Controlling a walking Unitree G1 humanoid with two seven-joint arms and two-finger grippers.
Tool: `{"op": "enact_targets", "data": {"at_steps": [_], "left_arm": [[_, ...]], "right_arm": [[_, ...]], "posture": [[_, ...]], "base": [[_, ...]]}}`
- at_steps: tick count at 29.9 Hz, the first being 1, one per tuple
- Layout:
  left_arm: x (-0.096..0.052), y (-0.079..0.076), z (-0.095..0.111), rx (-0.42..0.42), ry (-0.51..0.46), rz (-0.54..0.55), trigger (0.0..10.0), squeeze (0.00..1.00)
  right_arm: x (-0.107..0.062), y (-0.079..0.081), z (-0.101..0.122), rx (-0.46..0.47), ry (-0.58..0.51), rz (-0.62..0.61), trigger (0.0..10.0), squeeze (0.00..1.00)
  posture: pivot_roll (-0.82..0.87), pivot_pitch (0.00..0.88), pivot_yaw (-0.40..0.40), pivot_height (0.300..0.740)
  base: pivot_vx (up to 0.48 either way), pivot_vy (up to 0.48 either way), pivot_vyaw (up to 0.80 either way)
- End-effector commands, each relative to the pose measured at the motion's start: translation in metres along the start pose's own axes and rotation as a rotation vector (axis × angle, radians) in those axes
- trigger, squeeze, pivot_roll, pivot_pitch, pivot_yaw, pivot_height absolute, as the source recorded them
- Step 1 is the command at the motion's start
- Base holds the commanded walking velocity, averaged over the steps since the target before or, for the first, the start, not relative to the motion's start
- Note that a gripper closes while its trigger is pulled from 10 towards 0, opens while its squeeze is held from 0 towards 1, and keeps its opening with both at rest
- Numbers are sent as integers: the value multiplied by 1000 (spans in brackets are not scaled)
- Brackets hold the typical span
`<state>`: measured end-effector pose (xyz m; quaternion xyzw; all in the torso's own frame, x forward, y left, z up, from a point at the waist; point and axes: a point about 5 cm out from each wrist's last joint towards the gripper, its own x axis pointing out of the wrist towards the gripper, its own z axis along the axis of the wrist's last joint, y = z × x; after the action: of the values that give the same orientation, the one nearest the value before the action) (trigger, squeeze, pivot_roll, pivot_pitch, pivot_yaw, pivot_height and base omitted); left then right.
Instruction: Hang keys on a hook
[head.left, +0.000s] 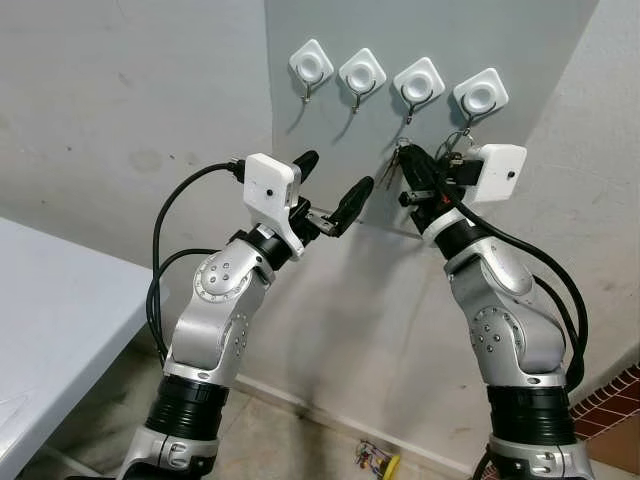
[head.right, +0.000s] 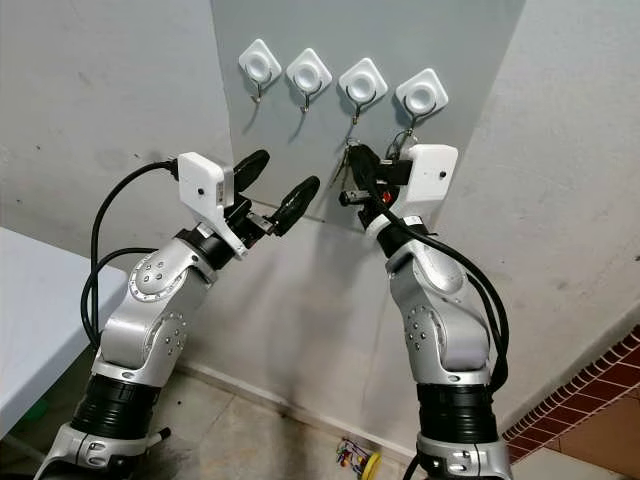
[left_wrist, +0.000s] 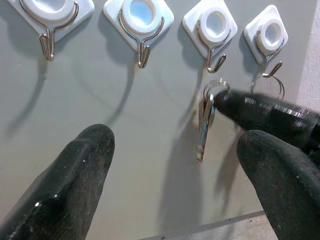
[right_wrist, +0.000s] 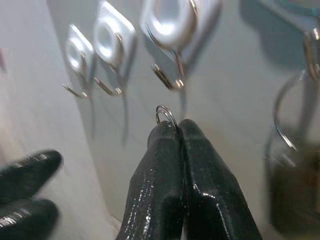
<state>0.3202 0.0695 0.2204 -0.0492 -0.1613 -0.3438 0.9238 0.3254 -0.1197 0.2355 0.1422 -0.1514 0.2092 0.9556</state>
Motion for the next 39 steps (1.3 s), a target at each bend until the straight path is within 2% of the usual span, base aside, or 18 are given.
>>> {"op": "enact_targets", "data": {"at_steps": [1,10,17,31,33,35,36,37,38,39], "left_arm": [[2,-4,6,10,-19,-18,10000,0],[2,-6,5,16,-14,-32,10000,0],[1,-6,6,16,-13,-30,10000,0],[1,-3,7,12,-19,-10,10000,0],[1,-3,7,9,-20,-9,10000,0],[1,-3,7,9,-21,-7,10000,0],[1,-3,7,10,-21,-7,10000,0],[1,-3,7,12,-21,-4,10000,0],[1,-3,7,15,-22,-2,10000,0],[1,-3,7,17,-22,0,10000,0]], "right_arm": [[3,6,15,3,-65,31,10000,0],[6,5,27,38,-125,24,10000,0],[7,4,28,59,-117,12,10000,0],[10,3,22,209,49,-70,10000,0],[10,3,24,217,38,-65,10000,0],[9,3,32,208,-49,-33,10000,0],[8,3,31,229,-46,-25,10000,0],[8,2,31,232,-49,-23,10000,227],[7,1,31,233,-53,-22,10000,902],[6,1,32,233,-56,-21,10000,902]], "posture": [[8,0,-26,740],[8,0,-24,740],[10,0,-23,740],[12,0,-30,740],[12,0,-30,740],[12,0,-30,740],[9,0,-30,740],[9,0,-30,740],[9,0,-30,740],[9,0,-30,740]], "base": [[0,0,0],[0,0,0],[0,0,0],[0,0,0],[0,0,0],[0,0,0],[0,0,0],[0,0,0],[0,0,0],[0,0,0]]}}
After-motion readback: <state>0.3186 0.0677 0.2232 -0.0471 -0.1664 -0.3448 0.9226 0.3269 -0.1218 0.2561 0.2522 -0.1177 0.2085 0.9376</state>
